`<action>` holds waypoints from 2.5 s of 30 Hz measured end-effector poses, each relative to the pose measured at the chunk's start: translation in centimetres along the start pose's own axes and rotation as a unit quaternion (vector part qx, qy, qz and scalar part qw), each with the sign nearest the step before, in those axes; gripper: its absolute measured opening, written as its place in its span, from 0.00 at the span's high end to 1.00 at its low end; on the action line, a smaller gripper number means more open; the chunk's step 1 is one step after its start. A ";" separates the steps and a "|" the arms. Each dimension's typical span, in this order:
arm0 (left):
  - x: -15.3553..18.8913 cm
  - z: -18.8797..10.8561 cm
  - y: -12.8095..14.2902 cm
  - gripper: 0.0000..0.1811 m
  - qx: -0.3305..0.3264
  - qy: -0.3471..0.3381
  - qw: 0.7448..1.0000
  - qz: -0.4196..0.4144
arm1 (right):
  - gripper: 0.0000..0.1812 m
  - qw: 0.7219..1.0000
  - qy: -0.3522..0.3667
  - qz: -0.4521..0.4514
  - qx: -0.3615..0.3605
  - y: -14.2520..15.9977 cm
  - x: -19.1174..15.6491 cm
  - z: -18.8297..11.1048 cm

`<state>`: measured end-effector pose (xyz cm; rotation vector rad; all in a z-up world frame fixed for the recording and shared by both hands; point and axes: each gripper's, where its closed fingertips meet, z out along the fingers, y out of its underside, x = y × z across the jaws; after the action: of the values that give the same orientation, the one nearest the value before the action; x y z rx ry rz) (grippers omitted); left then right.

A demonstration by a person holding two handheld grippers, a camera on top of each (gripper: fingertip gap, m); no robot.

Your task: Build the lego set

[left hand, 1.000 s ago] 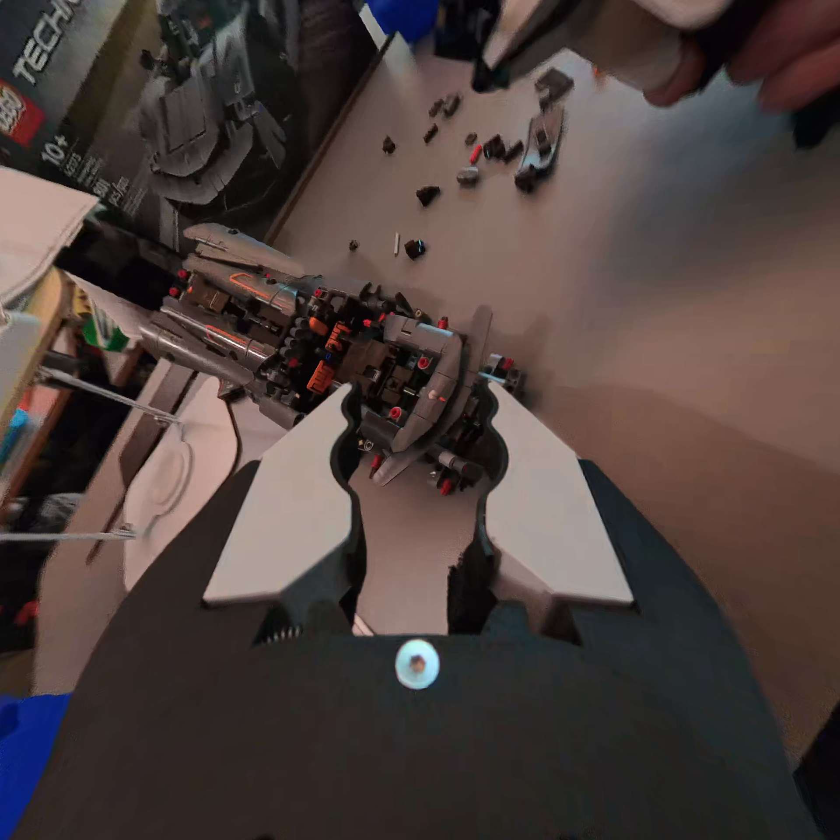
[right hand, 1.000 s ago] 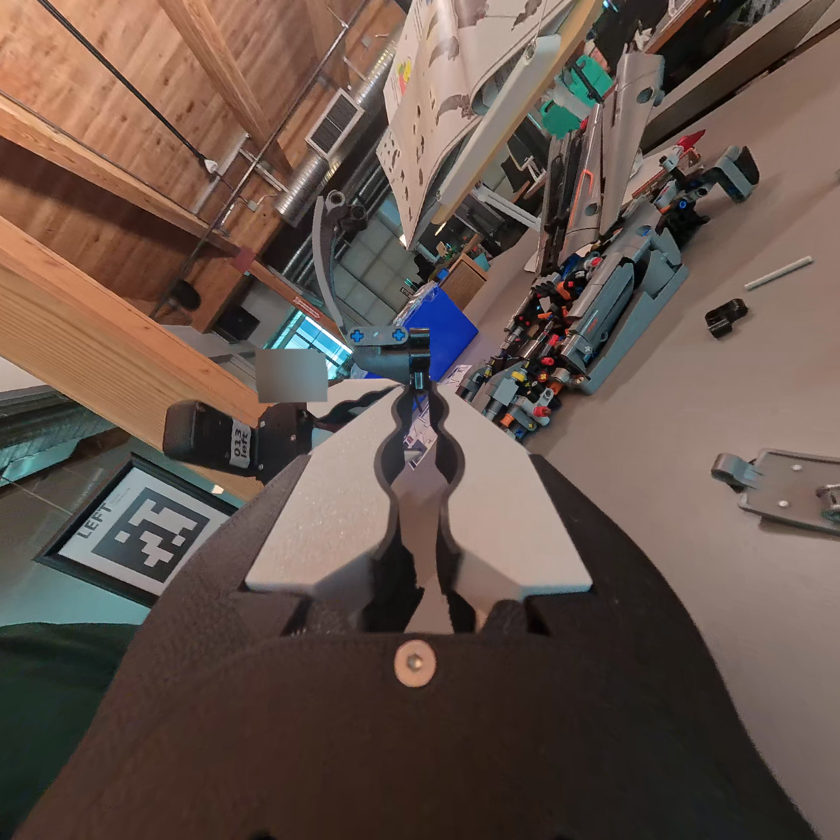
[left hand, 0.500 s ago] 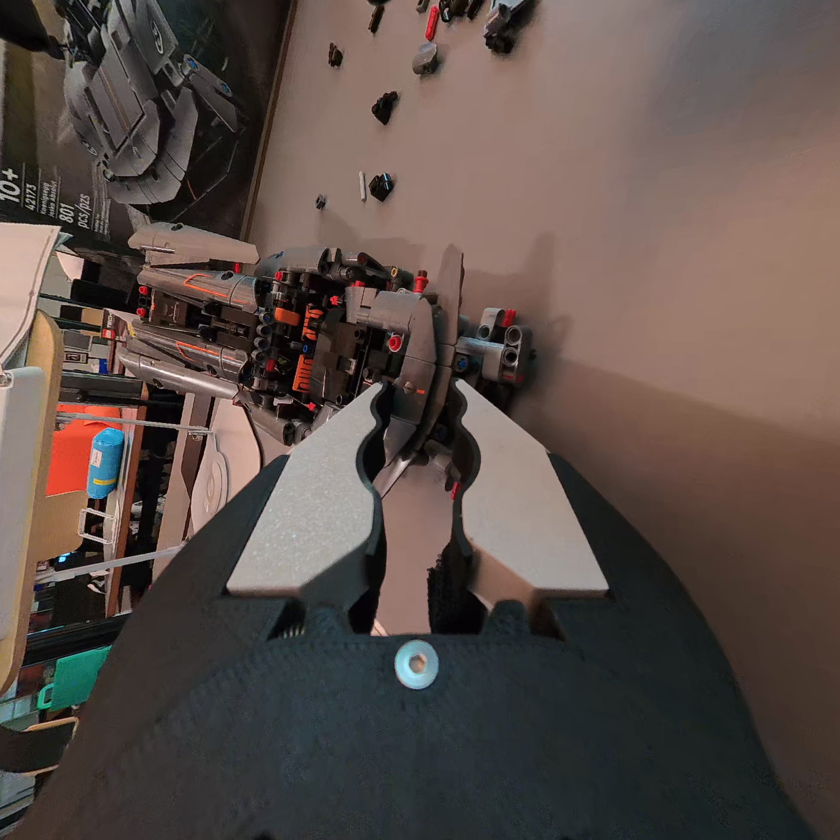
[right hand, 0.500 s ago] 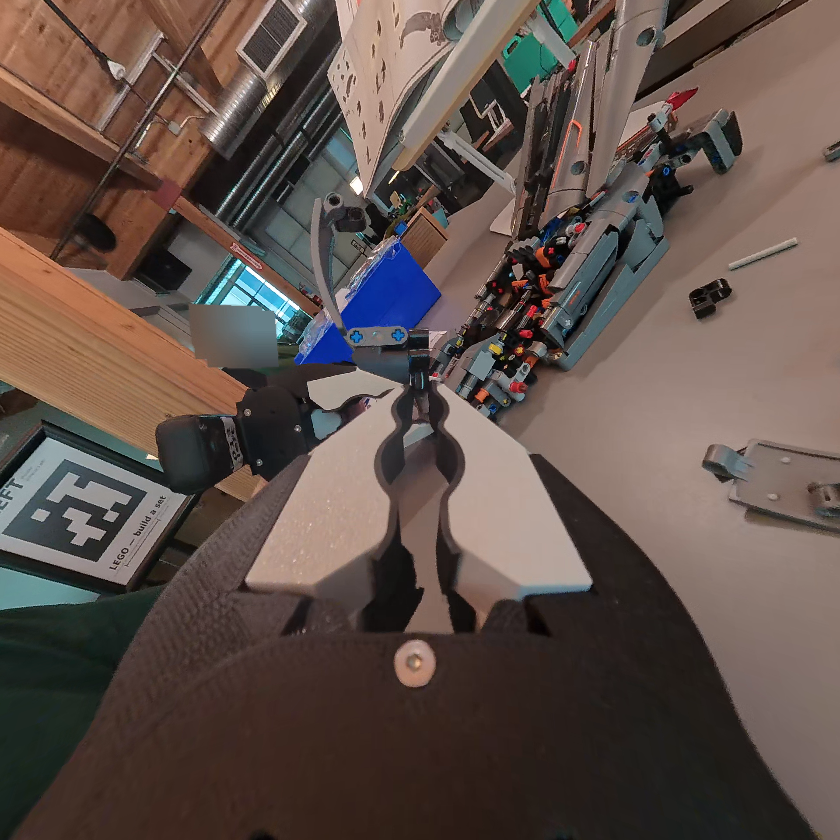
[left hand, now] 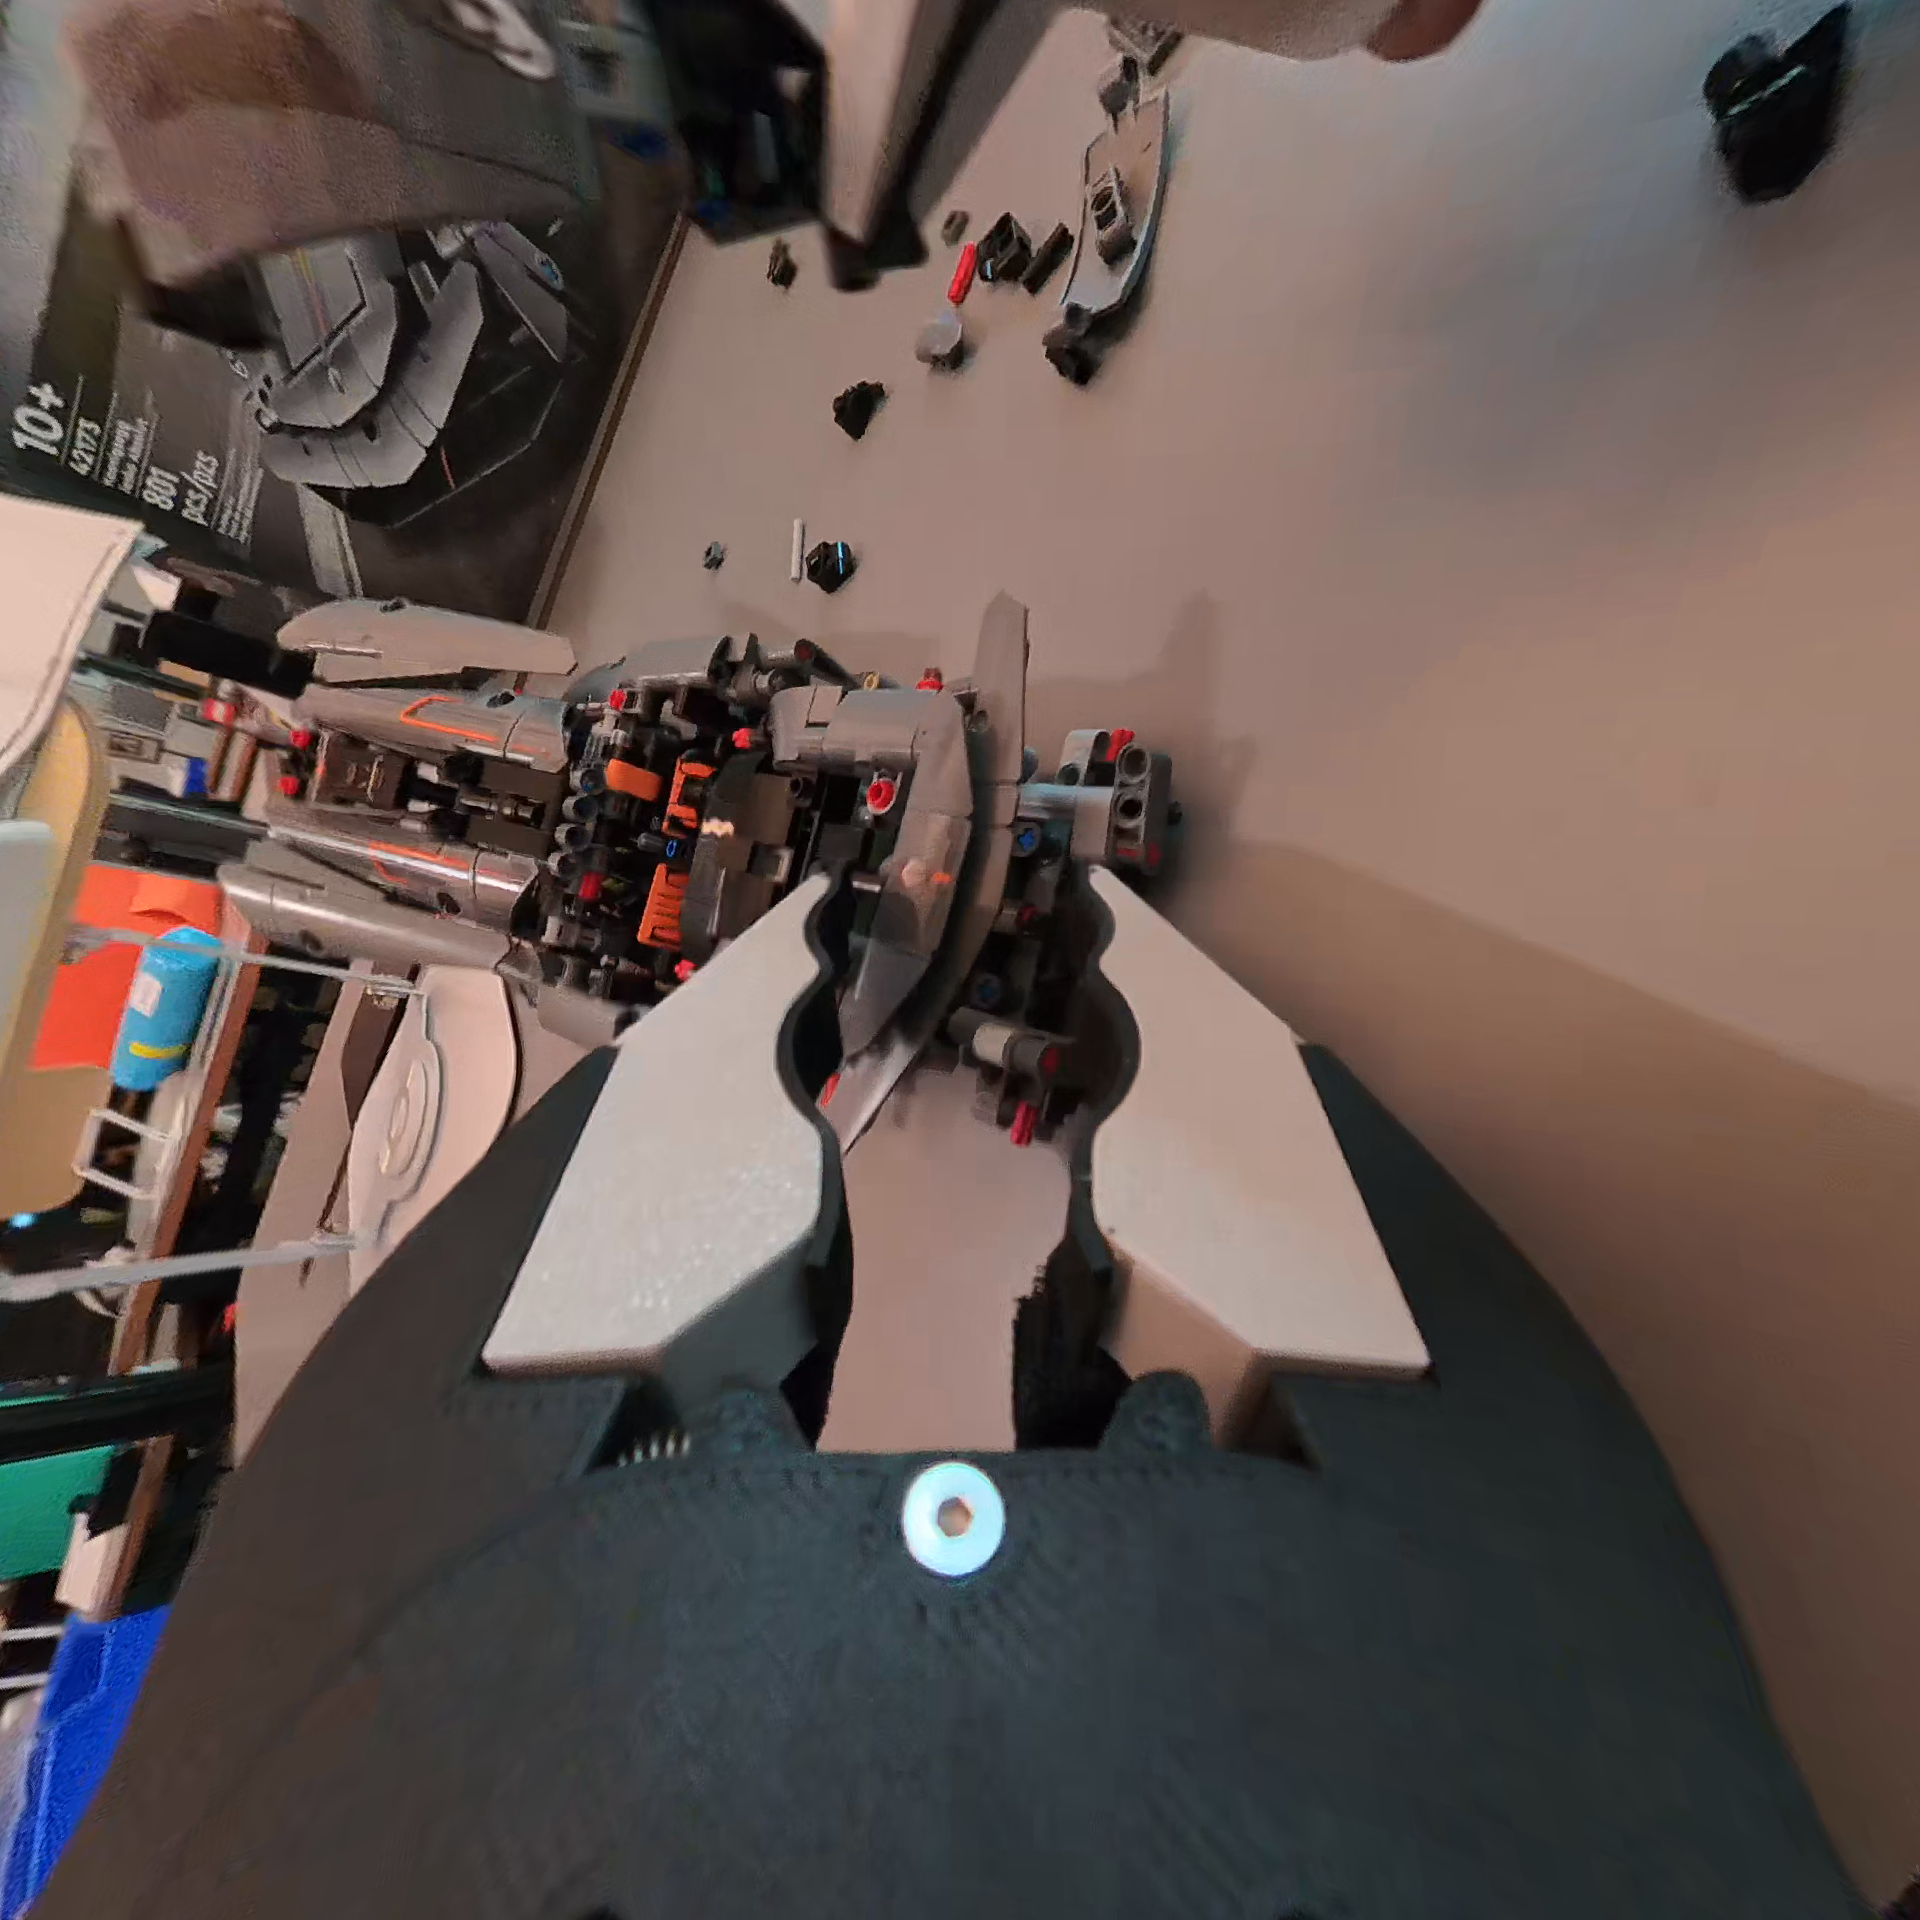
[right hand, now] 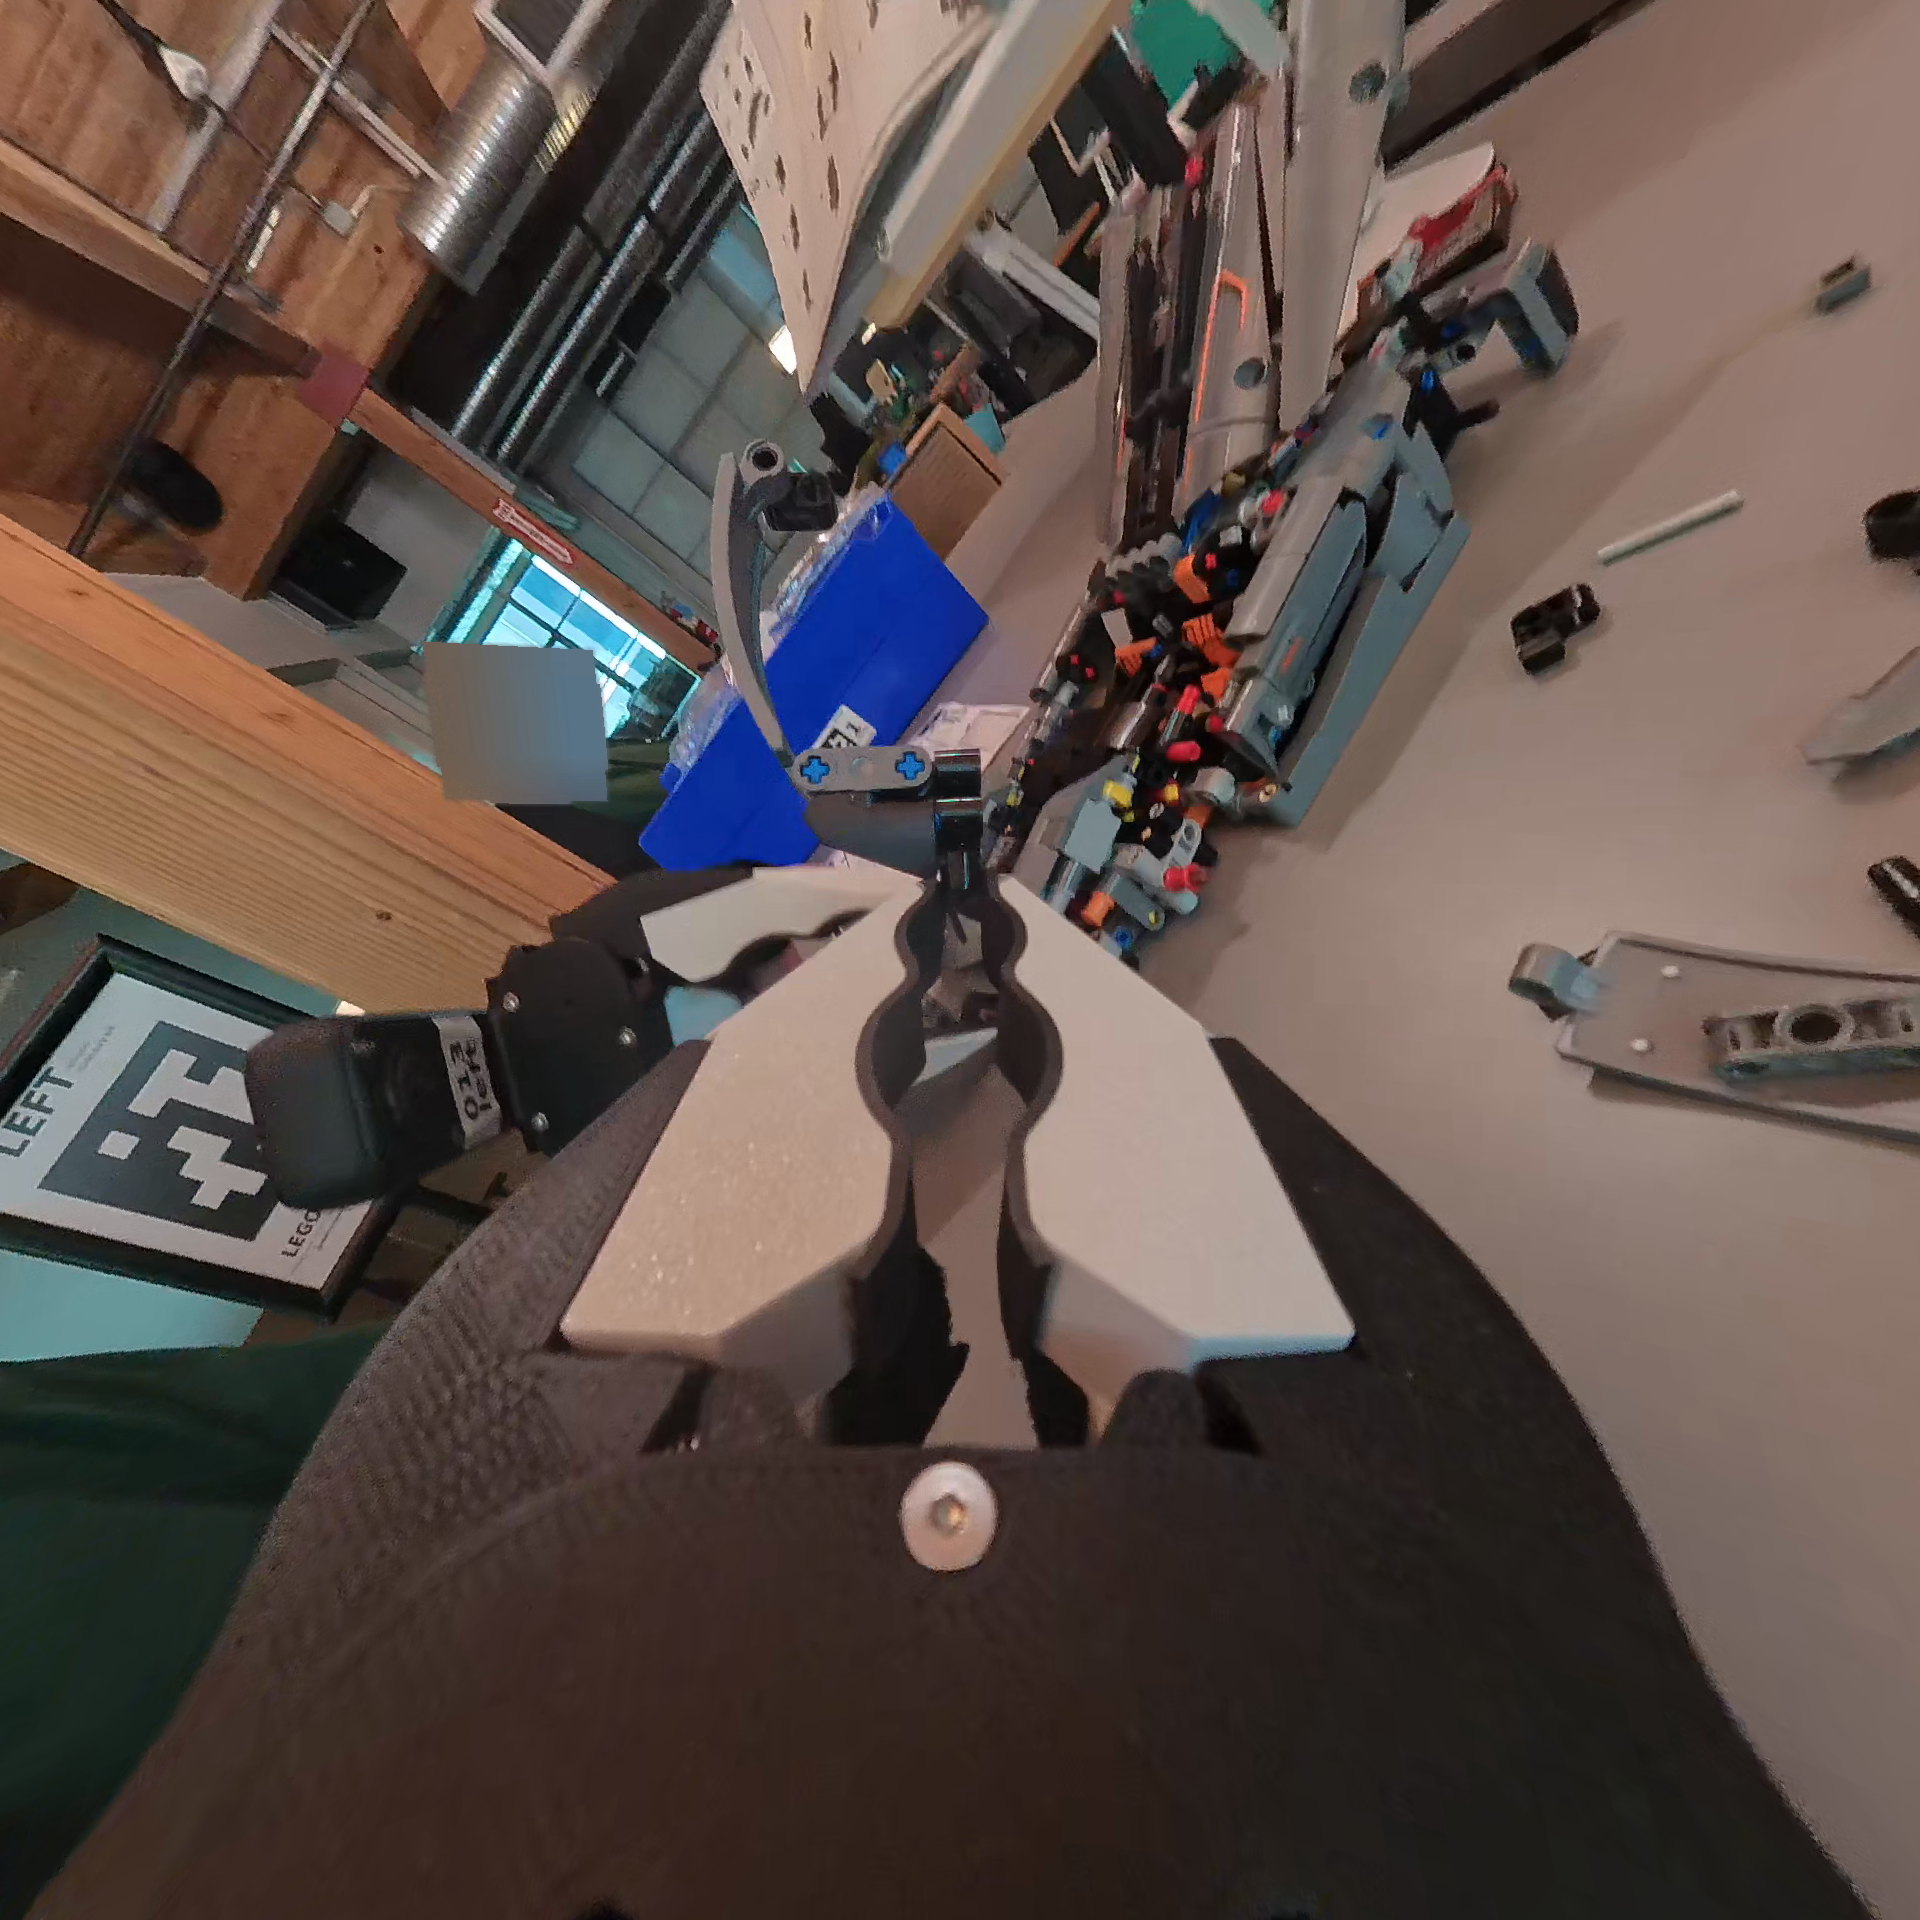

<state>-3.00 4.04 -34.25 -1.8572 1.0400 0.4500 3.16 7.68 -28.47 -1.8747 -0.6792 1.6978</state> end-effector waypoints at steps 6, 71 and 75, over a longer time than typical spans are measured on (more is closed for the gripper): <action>-2.0 -2.8 2.5 0.72 -0.001 0.000 0.997 -0.073 | 0.98 0.998 0.036 0.019 -0.058 2.9 1.3 0.5; -6.9 -3.5 -7.2 0.78 0.236 0.203 0.826 -0.470 | 0.90 0.960 0.037 -0.201 -0.189 2.7 1.1 0.4; -5.6 -3.6 -2.6 0.75 0.139 0.124 0.896 -0.404 | 0.97 0.964 0.078 -0.136 -0.216 4.3 3.6 1.1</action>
<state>-4.52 4.13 -27.29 -1.9149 0.3716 -0.4171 2.46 6.98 -34.07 -2.0557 -1.2565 1.2830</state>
